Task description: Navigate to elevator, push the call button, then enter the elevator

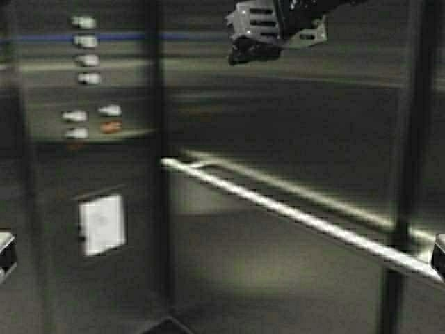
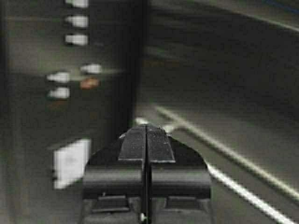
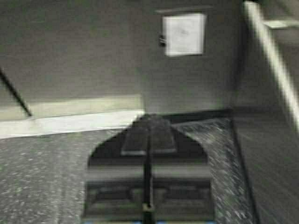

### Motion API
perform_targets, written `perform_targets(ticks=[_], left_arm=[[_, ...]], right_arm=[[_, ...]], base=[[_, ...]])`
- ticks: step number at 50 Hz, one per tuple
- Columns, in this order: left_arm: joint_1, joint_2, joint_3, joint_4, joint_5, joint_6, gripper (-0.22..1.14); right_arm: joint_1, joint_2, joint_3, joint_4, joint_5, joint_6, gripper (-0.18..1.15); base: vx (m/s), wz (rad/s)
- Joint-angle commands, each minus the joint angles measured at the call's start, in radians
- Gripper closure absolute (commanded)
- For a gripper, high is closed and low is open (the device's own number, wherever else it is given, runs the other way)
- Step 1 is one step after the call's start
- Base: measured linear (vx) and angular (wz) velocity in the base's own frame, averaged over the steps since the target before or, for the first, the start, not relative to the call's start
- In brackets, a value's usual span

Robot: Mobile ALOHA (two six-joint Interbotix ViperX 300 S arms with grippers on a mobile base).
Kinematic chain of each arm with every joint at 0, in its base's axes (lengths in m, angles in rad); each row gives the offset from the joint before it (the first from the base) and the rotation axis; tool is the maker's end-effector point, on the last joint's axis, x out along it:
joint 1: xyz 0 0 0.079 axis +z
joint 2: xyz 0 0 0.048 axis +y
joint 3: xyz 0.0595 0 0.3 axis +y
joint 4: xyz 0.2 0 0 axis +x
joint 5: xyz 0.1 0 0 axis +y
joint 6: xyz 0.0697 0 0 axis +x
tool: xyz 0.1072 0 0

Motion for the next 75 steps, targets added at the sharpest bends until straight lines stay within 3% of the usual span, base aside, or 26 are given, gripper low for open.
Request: perform_targets(ticks=[1,56,75], left_arm=[[-0.002,0.014,-0.020,-0.002,-0.008,0.000,0.89],[-0.002,0.012,-0.021,-0.002,-0.008,-0.018,0.89],[-0.002,-0.008,-0.009,-0.002,-0.009,-0.026,0.89]], right_arm=[[-0.002,-0.011,-0.012,0.000,-0.011,-0.005,0.92],[0.028,0.020,-0.035,-0.002,-0.011,-0.044,0.92],[-0.038,0.120,-0.021,0.029,-0.084,-0.087,0.91]], base=[[0.17,0.24],[0.23,0.16],[0.22,0.28]])
